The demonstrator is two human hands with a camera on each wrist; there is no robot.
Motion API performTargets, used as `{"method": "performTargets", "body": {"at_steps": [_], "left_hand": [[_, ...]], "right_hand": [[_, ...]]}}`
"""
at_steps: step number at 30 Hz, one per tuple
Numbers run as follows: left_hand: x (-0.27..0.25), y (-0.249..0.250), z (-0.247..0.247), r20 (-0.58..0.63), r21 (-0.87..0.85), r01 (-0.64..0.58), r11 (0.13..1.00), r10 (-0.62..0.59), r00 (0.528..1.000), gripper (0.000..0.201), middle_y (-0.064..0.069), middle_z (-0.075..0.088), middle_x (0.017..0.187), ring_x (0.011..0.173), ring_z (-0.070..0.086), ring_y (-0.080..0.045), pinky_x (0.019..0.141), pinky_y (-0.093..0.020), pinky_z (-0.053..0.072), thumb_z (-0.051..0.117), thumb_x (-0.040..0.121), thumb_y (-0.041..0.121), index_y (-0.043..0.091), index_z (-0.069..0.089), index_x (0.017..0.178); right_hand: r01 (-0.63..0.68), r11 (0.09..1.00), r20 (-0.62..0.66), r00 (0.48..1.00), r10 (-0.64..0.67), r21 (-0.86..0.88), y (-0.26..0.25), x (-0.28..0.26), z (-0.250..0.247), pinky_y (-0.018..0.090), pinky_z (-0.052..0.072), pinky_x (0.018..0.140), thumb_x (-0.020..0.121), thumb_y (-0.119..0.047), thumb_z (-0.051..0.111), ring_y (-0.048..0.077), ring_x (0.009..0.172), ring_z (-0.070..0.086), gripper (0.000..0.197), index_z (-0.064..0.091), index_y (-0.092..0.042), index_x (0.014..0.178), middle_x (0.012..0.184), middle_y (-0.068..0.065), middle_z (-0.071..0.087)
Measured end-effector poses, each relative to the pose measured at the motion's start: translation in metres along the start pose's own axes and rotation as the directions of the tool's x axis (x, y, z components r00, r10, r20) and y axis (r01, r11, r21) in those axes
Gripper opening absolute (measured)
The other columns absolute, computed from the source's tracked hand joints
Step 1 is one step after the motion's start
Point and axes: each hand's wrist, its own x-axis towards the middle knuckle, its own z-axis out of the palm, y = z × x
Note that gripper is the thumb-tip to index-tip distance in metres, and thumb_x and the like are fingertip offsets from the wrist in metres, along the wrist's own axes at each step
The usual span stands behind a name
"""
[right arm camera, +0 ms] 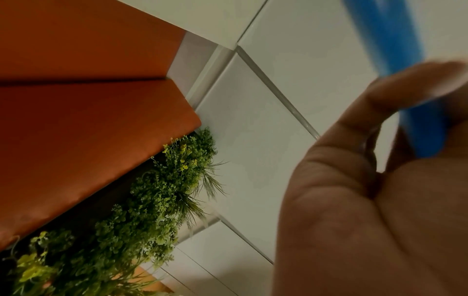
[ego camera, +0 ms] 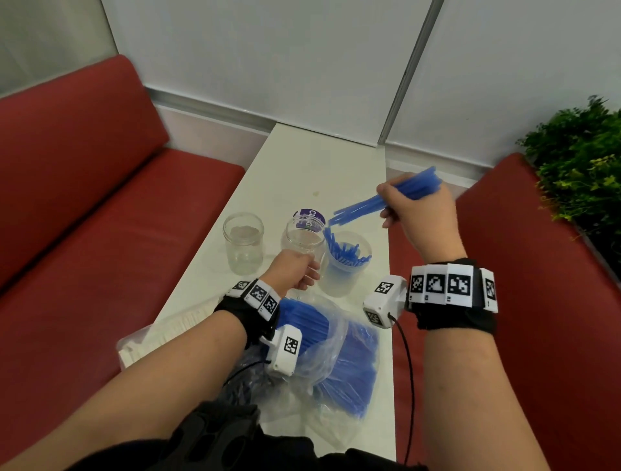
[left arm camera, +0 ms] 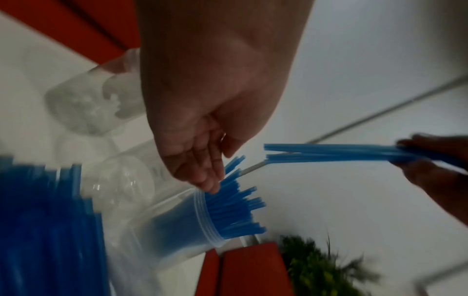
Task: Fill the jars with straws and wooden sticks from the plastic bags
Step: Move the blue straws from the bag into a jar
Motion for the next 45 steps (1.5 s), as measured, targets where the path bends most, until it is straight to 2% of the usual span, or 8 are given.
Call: {"method": "performTargets", "body": {"at_steps": [5, 16, 22, 27, 33, 37, 41, 45], "left_hand": [[-0.007, -0.004, 0.004, 0.248, 0.809, -0.273, 0.52, 0.119, 0.961, 0.024, -0.017, 0.072, 0.097, 0.09, 0.067, -0.028, 0.082, -0.035, 0.055, 0.053, 0.094, 0.011, -0.005, 0.071, 0.098], [-0.008, -0.047, 0.022, 0.451, 0.879, -0.461, -0.122, -0.103, 0.887, 0.044, -0.013, 0.059, 0.119, 0.111, 0.057, -0.031, 0.085, -0.04, 0.051, 0.073, 0.086, 0.028, 0.004, 0.06, 0.121], [-0.012, -0.052, 0.022, 0.439, 0.885, -0.435, -0.166, -0.013, 0.898, 0.027, -0.016, 0.063, 0.119, 0.105, 0.063, -0.033, 0.085, -0.038, 0.051, 0.045, 0.095, 0.0, 0.003, 0.063, 0.115], [-0.015, -0.044, 0.024, 0.407, 0.887, -0.391, -0.244, 0.015, 0.913, 0.028, -0.013, 0.065, 0.116, 0.103, 0.065, -0.032, 0.08, -0.036, 0.05, 0.045, 0.094, -0.001, 0.004, 0.065, 0.112], [-0.019, -0.039, 0.022, 0.35, 0.905, -0.332, -0.266, 0.021, 0.937, 0.03, -0.011, 0.061, 0.125, 0.113, 0.06, -0.029, 0.091, -0.038, 0.048, 0.042, 0.099, 0.004, 0.006, 0.061, 0.123], [-0.022, -0.029, 0.018, 0.299, 0.927, -0.296, -0.229, -0.023, 0.954, 0.033, -0.012, 0.056, 0.132, 0.12, 0.056, -0.03, 0.097, -0.038, 0.048, 0.044, 0.1, 0.006, 0.006, 0.055, 0.131], [-0.031, -0.005, 0.019, 0.272, 0.936, -0.283, -0.209, -0.084, 0.959, 0.035, -0.012, 0.057, 0.131, 0.119, 0.058, -0.028, 0.097, -0.037, 0.047, 0.048, 0.099, 0.006, 0.003, 0.052, 0.133], [-0.044, 0.026, 0.019, 0.294, 0.932, -0.301, -0.201, -0.065, 0.954, 0.027, -0.013, 0.064, 0.12, 0.11, 0.062, -0.028, 0.09, -0.034, 0.047, 0.049, 0.098, 0.007, 0.0, 0.061, 0.12]], "right_hand": [[-0.105, 0.988, -0.278, 0.958, 0.07, -0.114, 0.051, 0.009, 0.031, 0.026, 0.055, 0.051, 0.091, -0.012, 0.065, 0.017, 0.047, 0.066, 0.018, 0.07, -0.002, 0.078, 0.067, 0.015, 0.07], [-0.307, 0.945, -0.102, 0.95, 0.296, -0.116, 0.111, -0.008, 0.072, 0.047, 0.059, 0.082, 0.084, -0.01, 0.08, 0.038, 0.092, 0.068, 0.056, 0.055, -0.015, 0.134, 0.115, 0.015, 0.06], [-0.071, 0.901, -0.19, 0.982, -0.013, -0.428, 0.116, -0.026, 0.078, 0.041, 0.042, 0.104, 0.102, -0.022, 0.055, 0.03, 0.127, 0.048, 0.041, 0.051, -0.015, 0.143, 0.144, 0.012, 0.047], [-0.132, 0.717, 0.107, 0.955, 0.278, -0.685, 0.131, -0.041, 0.084, 0.054, 0.016, 0.121, 0.105, -0.028, 0.046, 0.037, 0.155, 0.002, 0.068, 0.01, -0.022, 0.162, 0.17, 0.003, 0.008], [-0.046, 0.899, -0.263, 0.962, -0.078, -0.436, 0.128, -0.055, 0.079, 0.043, 0.038, 0.101, 0.091, -0.002, 0.052, 0.028, 0.128, 0.048, 0.049, 0.055, -0.021, 0.136, 0.138, 0.008, 0.054], [-0.096, 0.979, 0.207, 0.969, 0.133, -0.179, 0.126, -0.066, 0.08, 0.034, 0.053, 0.075, 0.086, 0.005, 0.049, 0.015, 0.074, 0.064, 0.031, 0.067, -0.017, 0.096, 0.084, 0.011, 0.07], [-0.114, 0.901, 0.593, 0.717, 0.367, -0.419, 0.139, -0.084, 0.089, 0.026, 0.048, 0.093, 0.083, 0.002, 0.062, 0.02, 0.114, 0.061, 0.058, 0.054, -0.017, 0.136, 0.125, 0.006, 0.066], [-0.044, 0.849, 0.538, 0.756, 0.373, -0.527, 0.154, -0.098, 0.099, 0.028, 0.046, 0.091, 0.084, -0.012, 0.072, 0.025, 0.116, 0.062, 0.054, 0.057, -0.016, 0.136, 0.129, 0.008, 0.066]]}}
